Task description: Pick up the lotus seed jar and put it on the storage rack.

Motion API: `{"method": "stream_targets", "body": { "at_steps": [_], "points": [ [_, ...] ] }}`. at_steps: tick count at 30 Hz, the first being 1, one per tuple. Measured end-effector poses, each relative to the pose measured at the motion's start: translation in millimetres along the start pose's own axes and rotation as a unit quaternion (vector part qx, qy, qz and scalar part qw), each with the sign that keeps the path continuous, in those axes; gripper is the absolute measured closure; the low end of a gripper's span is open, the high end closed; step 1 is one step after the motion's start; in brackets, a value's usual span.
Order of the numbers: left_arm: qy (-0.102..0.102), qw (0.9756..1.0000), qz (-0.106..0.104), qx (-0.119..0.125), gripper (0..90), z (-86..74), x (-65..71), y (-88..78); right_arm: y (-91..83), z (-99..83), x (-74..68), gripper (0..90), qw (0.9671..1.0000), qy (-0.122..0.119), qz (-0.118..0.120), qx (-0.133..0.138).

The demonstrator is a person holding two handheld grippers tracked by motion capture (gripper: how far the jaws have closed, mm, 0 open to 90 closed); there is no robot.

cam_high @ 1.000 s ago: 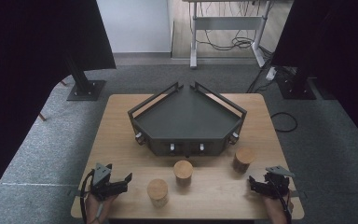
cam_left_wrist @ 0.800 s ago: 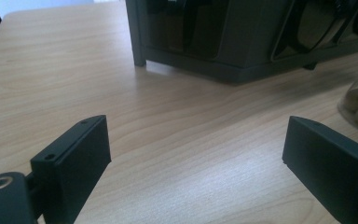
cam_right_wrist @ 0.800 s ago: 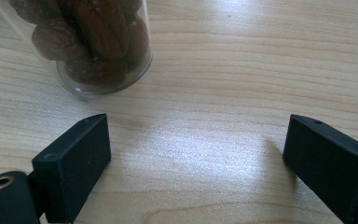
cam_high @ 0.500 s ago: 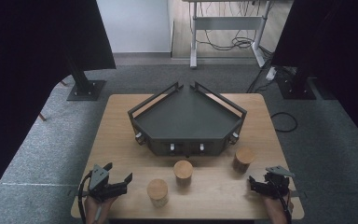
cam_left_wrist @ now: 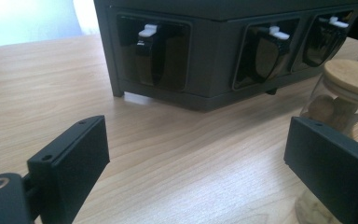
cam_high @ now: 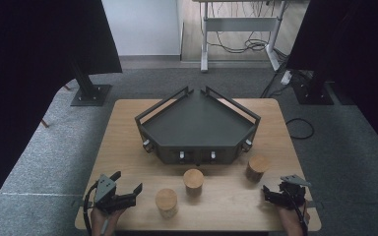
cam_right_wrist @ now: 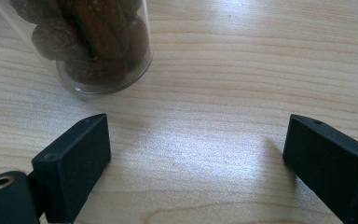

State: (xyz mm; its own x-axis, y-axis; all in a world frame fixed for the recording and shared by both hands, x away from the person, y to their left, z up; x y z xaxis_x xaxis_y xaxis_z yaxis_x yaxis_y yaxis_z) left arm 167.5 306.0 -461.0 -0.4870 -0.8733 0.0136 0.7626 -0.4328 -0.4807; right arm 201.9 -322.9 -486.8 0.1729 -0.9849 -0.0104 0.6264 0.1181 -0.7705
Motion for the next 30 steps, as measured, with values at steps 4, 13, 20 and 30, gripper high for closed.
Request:
{"method": "stream_targets", "body": {
  "at_steps": [4, 13, 20, 30],
  "points": [
    [0.002, 0.9999, -0.008, 0.008, 6.0, 0.4, 1.8, -1.3, 0.0, 0.0, 0.0, 6.9, 1.0000, 0.000, 0.000, 0.000],
    [0.012, 0.9995, -0.023, 0.015, 5.9, 1.9, 7.8, -2.3, 0.2, 0.3, 0.0, 6.9, 1.0000, 0.001, -0.001, 0.000],
    [0.014, 0.9991, -0.035, 0.020, 5.7, 2.2, 11.2, -2.1, 0.3, 0.4, 0.0, 6.9, 1.0000, 0.002, -0.001, 0.000],
    [0.019, 0.9983, -0.050, 0.022, 5.5, 2.4, 15.5, -0.5, 0.3, 0.4, -0.1, 6.9, 1.0000, 0.002, -0.001, 0.000]
  ]
}}
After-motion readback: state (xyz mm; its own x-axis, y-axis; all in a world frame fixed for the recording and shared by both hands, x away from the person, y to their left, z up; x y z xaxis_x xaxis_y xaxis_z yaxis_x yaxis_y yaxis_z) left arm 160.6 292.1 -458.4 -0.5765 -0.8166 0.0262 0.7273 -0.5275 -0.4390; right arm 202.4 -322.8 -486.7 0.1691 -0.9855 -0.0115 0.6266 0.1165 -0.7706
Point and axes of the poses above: each handheld gripper's, and its own axes: y roughly forward along the jaws, z roughly out of its top, x roughly to its right, the point moved 3 cm from there along y, roughly forward along the jaws, and after that the axes turned 8 degrees about -x, right-handed, at the moved point
